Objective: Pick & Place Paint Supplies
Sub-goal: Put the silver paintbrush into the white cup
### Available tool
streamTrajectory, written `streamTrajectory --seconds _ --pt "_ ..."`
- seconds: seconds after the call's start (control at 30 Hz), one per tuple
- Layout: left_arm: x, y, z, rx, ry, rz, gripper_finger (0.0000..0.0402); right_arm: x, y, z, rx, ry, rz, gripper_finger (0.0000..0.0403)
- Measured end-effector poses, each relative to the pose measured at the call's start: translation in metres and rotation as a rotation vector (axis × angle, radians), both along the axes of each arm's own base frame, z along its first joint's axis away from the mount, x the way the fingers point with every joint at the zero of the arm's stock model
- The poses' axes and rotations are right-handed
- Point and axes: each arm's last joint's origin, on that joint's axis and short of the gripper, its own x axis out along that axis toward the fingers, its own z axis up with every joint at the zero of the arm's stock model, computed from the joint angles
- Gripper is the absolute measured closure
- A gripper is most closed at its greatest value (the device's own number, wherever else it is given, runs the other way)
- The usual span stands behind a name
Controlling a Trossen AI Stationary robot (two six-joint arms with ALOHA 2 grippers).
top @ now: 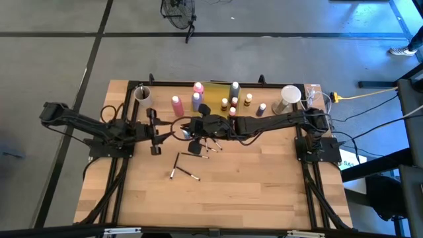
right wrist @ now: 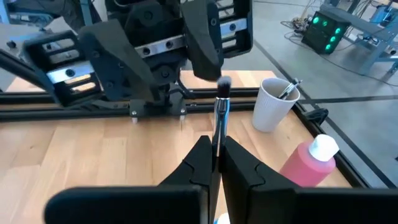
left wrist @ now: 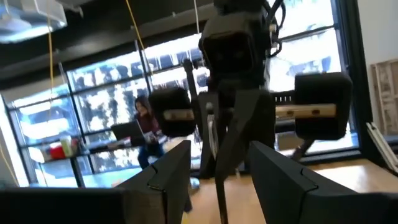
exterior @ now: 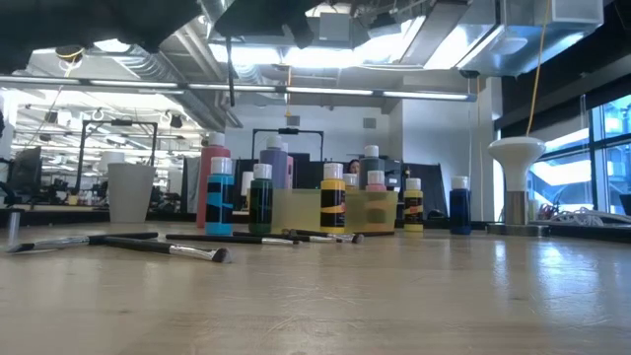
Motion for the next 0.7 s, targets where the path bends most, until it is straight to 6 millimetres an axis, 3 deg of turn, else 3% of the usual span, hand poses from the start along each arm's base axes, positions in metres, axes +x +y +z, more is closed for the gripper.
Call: streamTrajectory --seconds 0.3,0.5,0.7 --pt "0.014 -0.003 -0.003 0.045 -0.003 0.013 0.0245 0.004 -0.006 -0.004 -0.015 -0.002 -0.013 0.0387" --pt "0.029 -0.006 0.010 0.045 0.000 0.019 0.0245 0.004 -0.005 -0.004 -0.024 0.000 -0.003 0.0387" --pt "0.038 -0.004 0.008 0.021 0.055 0.124 0.0245 0.003 -0.005 -0.004 -0.031 0.006 -0.002 0.0387"
